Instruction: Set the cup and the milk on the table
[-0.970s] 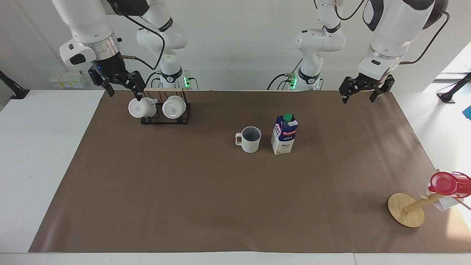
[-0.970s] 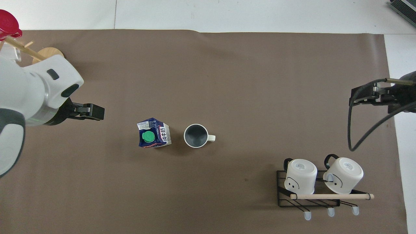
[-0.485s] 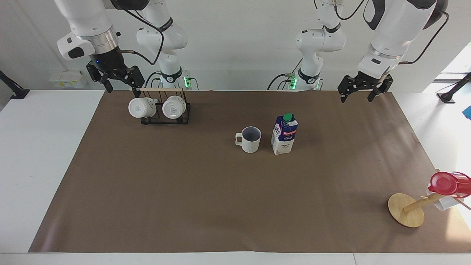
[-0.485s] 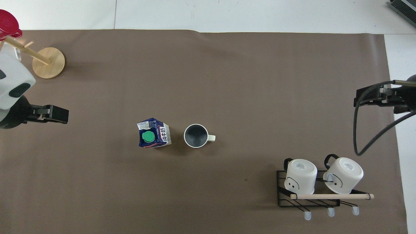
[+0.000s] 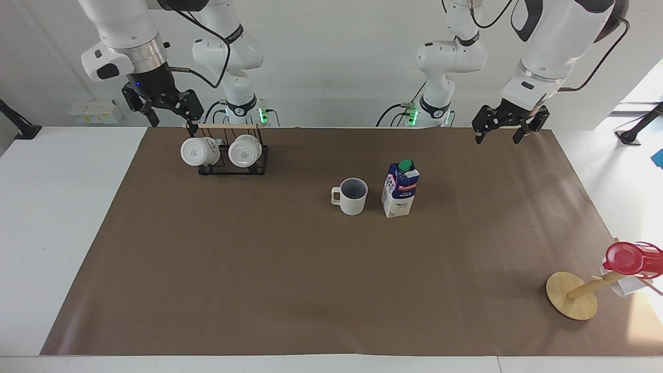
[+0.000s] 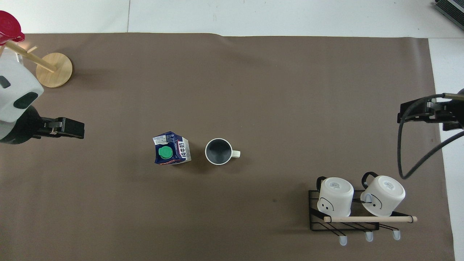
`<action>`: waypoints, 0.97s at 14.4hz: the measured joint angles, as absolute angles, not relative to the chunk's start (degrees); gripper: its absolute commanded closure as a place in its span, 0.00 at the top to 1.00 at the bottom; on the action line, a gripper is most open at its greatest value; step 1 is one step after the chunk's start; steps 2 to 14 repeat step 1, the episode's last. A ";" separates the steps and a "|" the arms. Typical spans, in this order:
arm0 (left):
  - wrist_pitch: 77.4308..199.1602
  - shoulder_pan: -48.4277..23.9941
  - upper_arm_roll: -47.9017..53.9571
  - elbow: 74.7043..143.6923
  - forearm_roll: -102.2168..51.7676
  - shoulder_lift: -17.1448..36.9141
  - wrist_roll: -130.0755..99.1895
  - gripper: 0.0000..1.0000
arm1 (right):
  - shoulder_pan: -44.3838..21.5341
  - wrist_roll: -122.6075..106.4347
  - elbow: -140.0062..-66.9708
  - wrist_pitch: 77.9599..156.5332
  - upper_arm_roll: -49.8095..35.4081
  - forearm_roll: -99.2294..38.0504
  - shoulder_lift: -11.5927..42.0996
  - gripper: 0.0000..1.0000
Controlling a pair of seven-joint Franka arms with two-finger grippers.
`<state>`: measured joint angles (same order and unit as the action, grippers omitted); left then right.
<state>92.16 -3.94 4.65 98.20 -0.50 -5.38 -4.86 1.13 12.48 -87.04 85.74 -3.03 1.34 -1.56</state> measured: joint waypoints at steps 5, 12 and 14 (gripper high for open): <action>92.16 -3.94 4.66 98.15 -0.50 -5.40 -4.86 1.00 | 1.13 12.48 -87.10 85.71 -3.03 1.34 -1.58 1.00; 92.16 -3.94 4.66 98.15 -0.50 -5.40 -4.86 1.00 | 1.13 12.48 -87.10 85.71 -3.03 1.34 -1.58 1.00; 92.16 -3.94 4.66 98.15 -0.50 -5.40 -4.86 1.00 | 1.13 12.48 -87.10 85.71 -3.03 1.34 -1.58 1.00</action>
